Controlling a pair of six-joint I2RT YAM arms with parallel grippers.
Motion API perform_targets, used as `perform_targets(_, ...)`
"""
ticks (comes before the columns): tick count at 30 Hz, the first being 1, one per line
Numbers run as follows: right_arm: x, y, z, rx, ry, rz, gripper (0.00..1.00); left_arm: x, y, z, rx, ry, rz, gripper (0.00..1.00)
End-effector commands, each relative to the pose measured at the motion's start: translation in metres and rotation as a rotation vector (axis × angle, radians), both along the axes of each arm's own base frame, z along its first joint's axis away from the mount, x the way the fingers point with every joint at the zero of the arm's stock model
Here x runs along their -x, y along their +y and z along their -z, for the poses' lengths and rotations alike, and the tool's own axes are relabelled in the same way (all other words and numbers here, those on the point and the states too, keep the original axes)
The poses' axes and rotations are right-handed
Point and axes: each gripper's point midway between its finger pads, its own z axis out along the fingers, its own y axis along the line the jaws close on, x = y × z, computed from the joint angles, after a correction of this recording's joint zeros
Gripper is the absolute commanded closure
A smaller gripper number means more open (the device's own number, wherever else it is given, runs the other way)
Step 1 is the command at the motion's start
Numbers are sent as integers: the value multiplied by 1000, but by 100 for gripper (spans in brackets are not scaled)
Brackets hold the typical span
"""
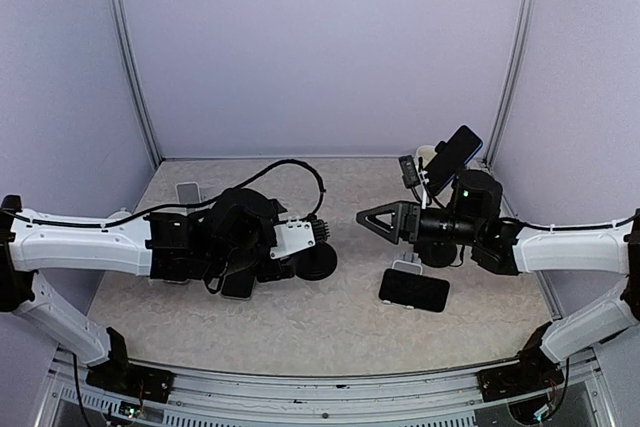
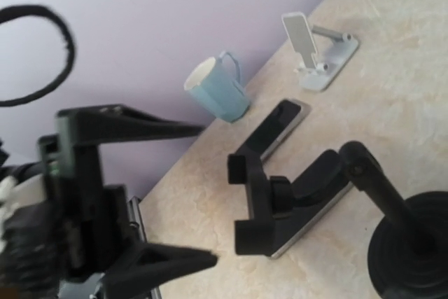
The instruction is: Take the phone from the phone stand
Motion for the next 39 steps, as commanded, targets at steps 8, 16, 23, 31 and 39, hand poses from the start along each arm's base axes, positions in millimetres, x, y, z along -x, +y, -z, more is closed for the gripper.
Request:
perform_targets(8, 15, -20, -20, -45, -79, -19, 0, -22, -20, -1, -76, 23, 86, 20)
perform_targets(16, 16, -17, -13, -58, -55, -41, 1, -18, -18, 20, -112, 71, 96, 27)
perform_targets(23, 15, -10, -9, -59, -42, -79, 2, -27, -16, 22, -147, 5, 65, 45)
perform_targets(31, 14, -9, -6, -58, -37, -80, 2, -36, -16, 25, -178, -38, 56, 53)
perform_targets(39, 13, -10, -5, -48, -40, -76, 2, -33, -23, 28, -179, -18, 87, 68)
